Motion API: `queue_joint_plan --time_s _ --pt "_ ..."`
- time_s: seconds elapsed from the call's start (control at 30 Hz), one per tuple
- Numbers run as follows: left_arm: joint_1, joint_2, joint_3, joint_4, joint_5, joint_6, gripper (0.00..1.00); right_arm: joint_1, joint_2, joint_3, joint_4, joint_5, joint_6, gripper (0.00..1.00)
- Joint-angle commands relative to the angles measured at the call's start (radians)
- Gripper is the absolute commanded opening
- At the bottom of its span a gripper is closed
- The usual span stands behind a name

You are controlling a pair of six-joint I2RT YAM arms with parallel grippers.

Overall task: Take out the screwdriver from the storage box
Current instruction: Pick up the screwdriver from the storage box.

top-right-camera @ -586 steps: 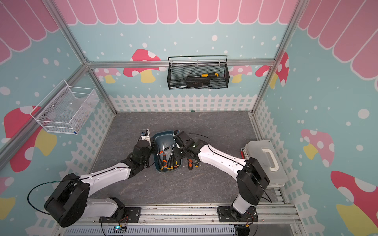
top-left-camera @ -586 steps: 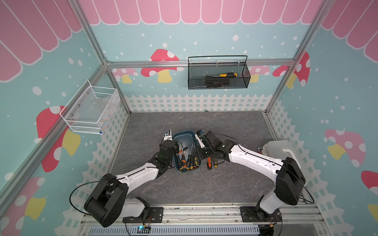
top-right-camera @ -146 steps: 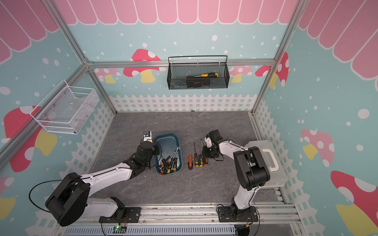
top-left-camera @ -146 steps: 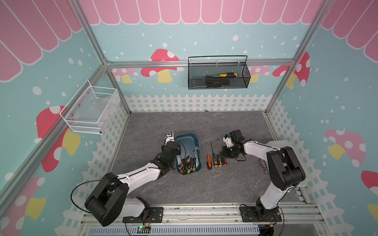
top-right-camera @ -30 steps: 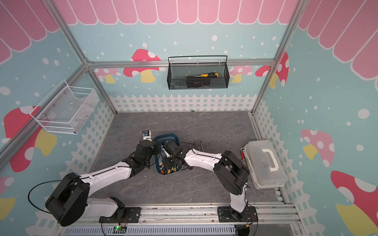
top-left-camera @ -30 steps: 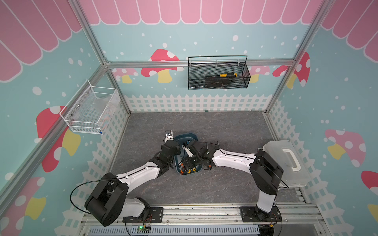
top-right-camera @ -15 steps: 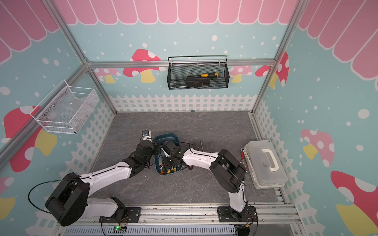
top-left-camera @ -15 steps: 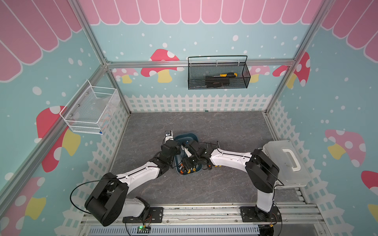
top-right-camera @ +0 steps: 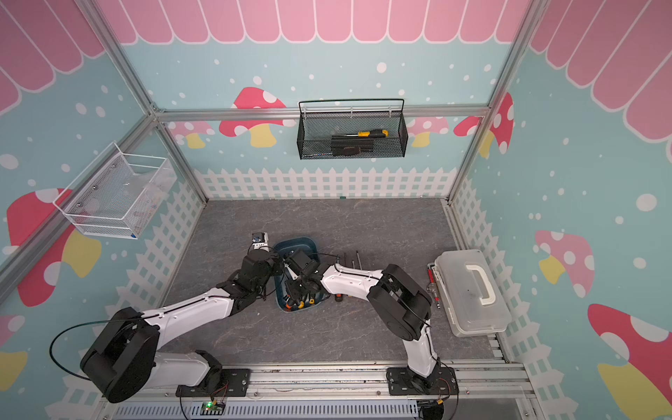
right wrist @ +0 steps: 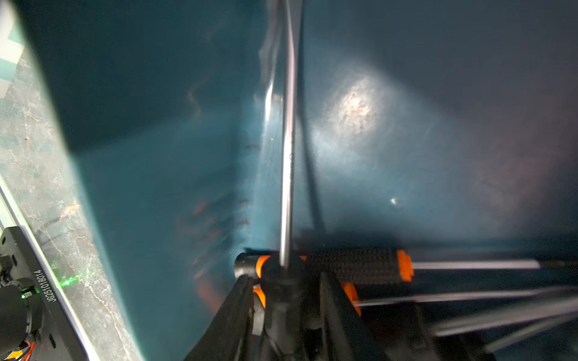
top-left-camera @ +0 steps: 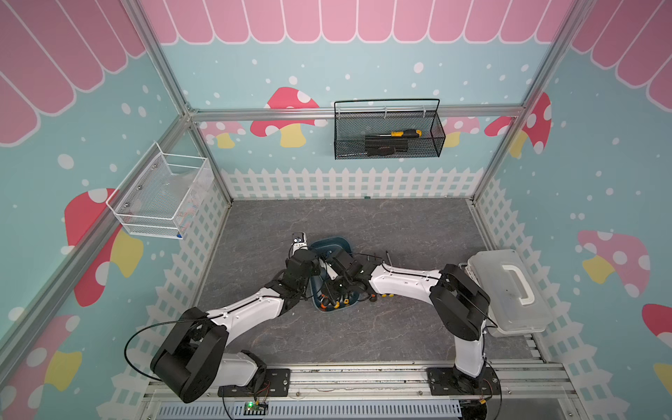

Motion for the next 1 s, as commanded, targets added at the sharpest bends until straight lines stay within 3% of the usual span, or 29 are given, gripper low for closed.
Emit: queue_joint_plan --time_s 0.0,0.23,0.57,0.97 --pt "0.0 -0.022 -0.007 0.013 0.003 0.0 0.0 0.006 0.032 0.003 -0.034 0.006 -0.006 0.36" --pt "0.004 -0.028 -0.003 0.005 0.004 0.003 0.0 0.006 0.033 0.003 -0.04 0.009 -0.007 0.19" --pt "0.011 -0.025 0.001 -0.001 0.007 0.006 0.0 0.006 -0.031 -0.026 -0.003 0.008 -0.013 0.04" --pt "0.013 -0.018 0.01 -0.003 0.011 0.011 0.0 -0.007 -0.232 -0.113 0.028 -0.003 0.012 0.0"
